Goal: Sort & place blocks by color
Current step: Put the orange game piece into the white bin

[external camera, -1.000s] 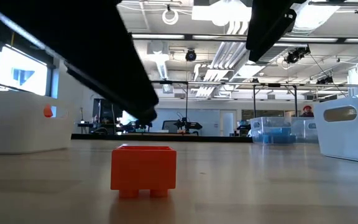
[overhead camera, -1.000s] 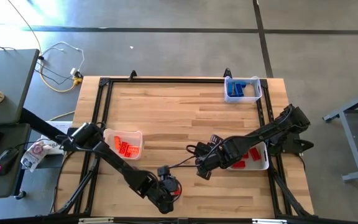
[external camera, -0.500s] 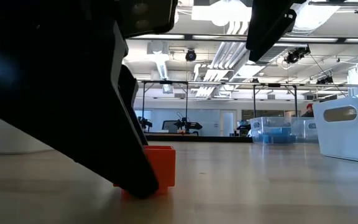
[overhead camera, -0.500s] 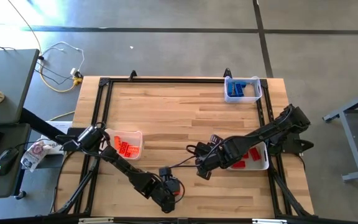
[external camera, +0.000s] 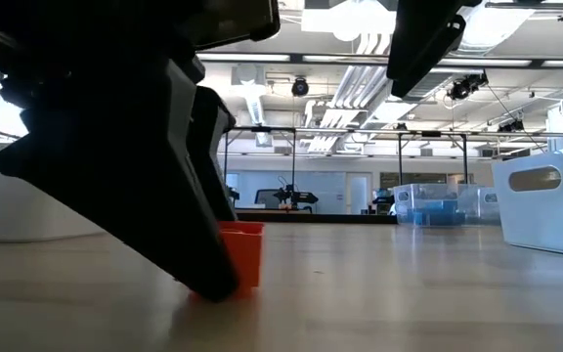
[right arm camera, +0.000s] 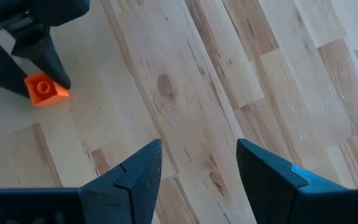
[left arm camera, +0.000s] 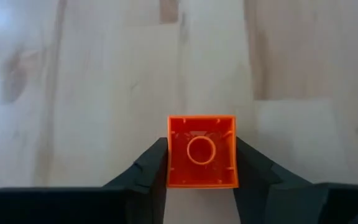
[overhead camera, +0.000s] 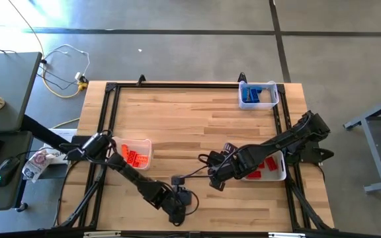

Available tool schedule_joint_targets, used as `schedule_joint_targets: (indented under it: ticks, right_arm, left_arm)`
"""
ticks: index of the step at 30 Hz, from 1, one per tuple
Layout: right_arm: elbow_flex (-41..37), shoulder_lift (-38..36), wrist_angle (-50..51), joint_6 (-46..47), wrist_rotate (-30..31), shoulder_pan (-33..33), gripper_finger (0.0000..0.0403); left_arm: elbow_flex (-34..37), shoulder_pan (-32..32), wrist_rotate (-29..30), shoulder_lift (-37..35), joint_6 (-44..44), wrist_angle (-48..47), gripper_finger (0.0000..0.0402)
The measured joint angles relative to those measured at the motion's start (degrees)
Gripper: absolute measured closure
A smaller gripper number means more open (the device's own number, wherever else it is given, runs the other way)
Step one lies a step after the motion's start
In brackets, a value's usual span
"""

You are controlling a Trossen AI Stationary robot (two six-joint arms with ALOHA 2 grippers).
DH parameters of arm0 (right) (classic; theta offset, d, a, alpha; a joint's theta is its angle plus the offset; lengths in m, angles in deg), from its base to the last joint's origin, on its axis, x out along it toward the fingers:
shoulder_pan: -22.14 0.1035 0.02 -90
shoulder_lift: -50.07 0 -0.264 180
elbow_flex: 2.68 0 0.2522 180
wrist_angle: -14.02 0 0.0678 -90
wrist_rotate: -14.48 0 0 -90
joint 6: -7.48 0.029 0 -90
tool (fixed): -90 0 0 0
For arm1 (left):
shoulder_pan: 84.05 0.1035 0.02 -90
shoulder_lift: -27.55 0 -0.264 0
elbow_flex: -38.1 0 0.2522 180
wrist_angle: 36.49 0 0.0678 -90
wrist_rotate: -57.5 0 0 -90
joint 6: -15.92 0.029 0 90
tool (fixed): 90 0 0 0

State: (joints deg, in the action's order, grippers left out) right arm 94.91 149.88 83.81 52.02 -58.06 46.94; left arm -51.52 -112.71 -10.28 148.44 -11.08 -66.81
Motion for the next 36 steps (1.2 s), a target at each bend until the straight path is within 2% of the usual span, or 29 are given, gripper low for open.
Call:
schedule_joint_targets:
  ticks: [6, 15, 22, 28, 36]
  right_arm:
    - [0.0, 0.0, 0.3, 0.0, 0.0, 0.0, 0.0208]
    - [0.0, 0.0, 0.5, -3.7, 0.0, 0.0, 0.0208]
    - [0.0, 0.0, 0.5, -8.2, 0.8, -0.1, 0.0208]
    - [0.0, 0.0, 0.6, -9.7, 2.0, -0.4, 0.0208]
    - [0.0, 0.0, 0.0, -9.6, 3.6, -1.2, 0.0208]
  left_arm:
    - [0.3, 1.5, 0.9, -4.5, 1.4, -10.7, 0.0294]
    - [0.2, 3.2, 9.0, -15.1, -1.8, -29.4, 0.0294]
    - [0.1, 3.9, 12.4, -21.8, -9.7, -47.1, 0.0294]
    - [1.2, 3.9, 14.6, -26.7, -20.6, -62.9, 0.0294]
    - [14.0, 3.9, 10.2, -37.7, -30.2, -62.5, 0.0294]
